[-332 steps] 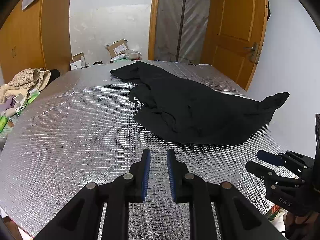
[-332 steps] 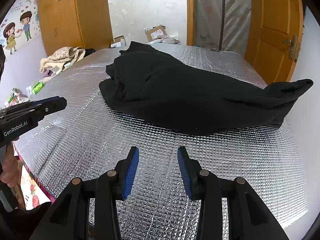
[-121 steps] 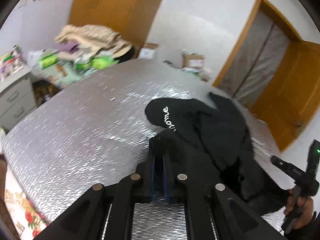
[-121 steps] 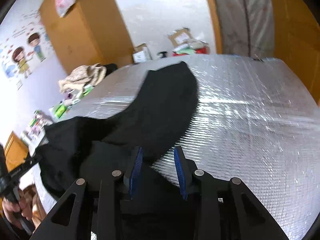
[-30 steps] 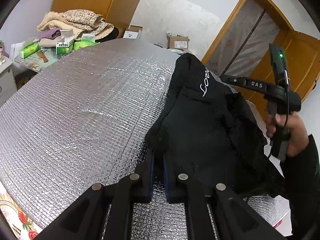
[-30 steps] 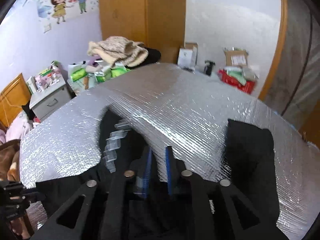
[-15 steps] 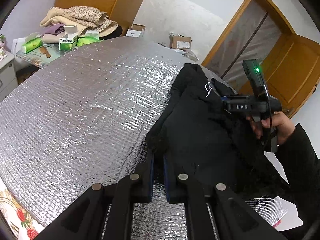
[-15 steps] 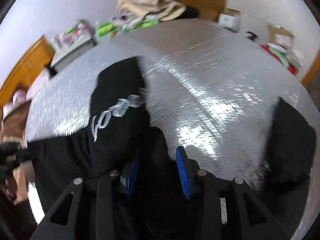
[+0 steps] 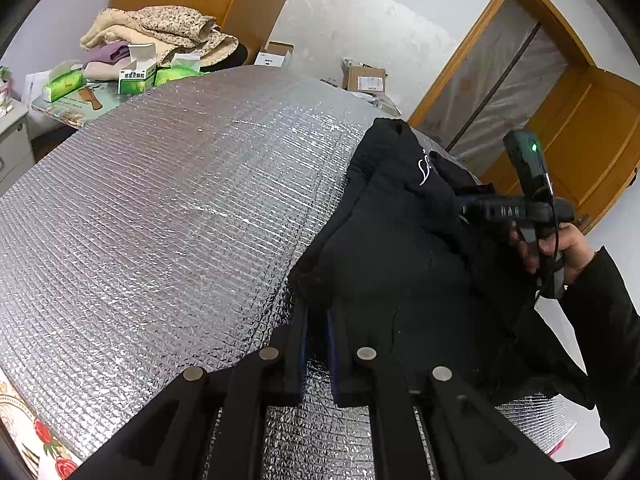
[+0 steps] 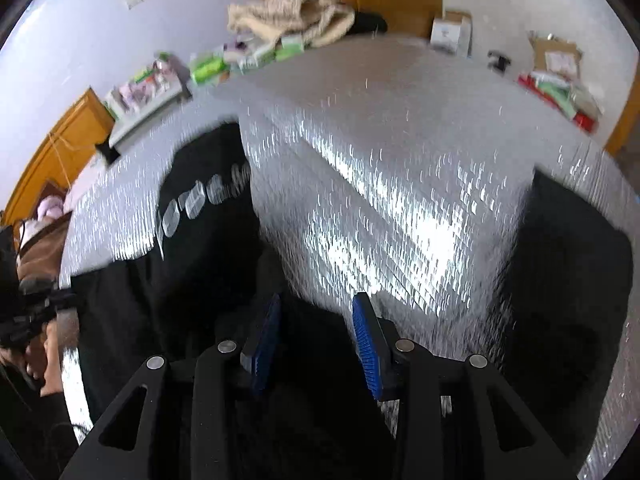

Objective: Fold clothes

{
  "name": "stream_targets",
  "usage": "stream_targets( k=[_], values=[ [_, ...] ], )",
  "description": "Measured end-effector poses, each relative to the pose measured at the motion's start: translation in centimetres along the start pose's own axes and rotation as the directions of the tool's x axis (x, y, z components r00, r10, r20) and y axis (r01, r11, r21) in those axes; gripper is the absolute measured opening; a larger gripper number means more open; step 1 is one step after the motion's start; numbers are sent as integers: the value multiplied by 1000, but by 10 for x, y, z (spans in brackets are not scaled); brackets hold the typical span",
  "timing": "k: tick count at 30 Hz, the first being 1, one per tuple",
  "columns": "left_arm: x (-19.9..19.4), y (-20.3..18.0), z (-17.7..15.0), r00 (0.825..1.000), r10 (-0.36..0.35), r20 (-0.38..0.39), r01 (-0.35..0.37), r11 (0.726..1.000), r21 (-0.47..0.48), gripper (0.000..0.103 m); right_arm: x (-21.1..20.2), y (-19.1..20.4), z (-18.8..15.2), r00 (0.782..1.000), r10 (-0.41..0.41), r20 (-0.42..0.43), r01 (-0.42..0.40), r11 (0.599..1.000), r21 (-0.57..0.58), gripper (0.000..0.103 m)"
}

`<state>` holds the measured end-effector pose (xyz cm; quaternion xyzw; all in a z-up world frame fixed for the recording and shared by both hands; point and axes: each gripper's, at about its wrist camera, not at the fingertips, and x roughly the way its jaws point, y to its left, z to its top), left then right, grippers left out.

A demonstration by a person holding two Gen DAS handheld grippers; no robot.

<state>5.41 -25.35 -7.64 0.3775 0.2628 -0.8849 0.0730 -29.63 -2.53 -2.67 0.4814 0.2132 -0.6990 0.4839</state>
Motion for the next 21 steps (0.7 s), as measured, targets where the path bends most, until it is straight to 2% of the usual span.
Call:
stream_targets(
  k=[2, 4, 5, 7, 9, 10, 12, 13, 16, 18, 21],
  values=[
    [2, -1, 1, 1000, 1, -1, -1, 1000, 1, 9, 4, 11, -6, 999, -22, -24, 21, 998, -55, 43],
    [3, -1, 2, 1000, 3, -2, -3, 1000, 1, 9, 5, 18, -4, 999, -45, -29, 43, 997, -61, 40],
    [2, -1, 3, 1000, 4, 1, -4, 1000, -1, 9, 5, 19, -2, 998, -54, -30, 52, 997, -55, 27],
    [-2, 0, 4, 1000, 7, 15, -7, 1000, -4, 9, 3, 26, 2, 995, -94, -16, 92, 993, -71, 7],
    [-6, 0, 5, 999, 13, 32, -13, 1000, -6, 8, -3, 34, 7, 989, -147, 16, 148, 984, -100, 7],
    [-9, 0, 7, 999, 22, 46, -22, 1000, -6, 8, -12, 34, 11, 983, -174, 58, 179, 980, -92, 6],
    [-13, 4, 9, 997, 35, 65, -34, 999, -17, 8, -35, 25, 18, 963, -223, 153, 229, 973, -24, 6],
    [-15, 6, 10, 997, 41, 73, -39, 999, -24, 8, -51, 17, 22, 940, -269, 210, 267, 963, 40, 6],
    [-16, 12, 11, 996, 44, 75, -41, 998, -46, 8, -73, -6, 24, 899, -349, 264, 310, 934, 176, 7],
    [-15, 15, 11, 996, 48, 73, -44, 997, -57, 8, -62, -10, 27, 901, -370, 228, 334, 925, 183, 7],
    [-13, 20, 8, 997, 51, 55, -48, 996, -72, 8, -32, -13, 20, 932, -346, 106, 329, 932, 152, 11]
  ],
)
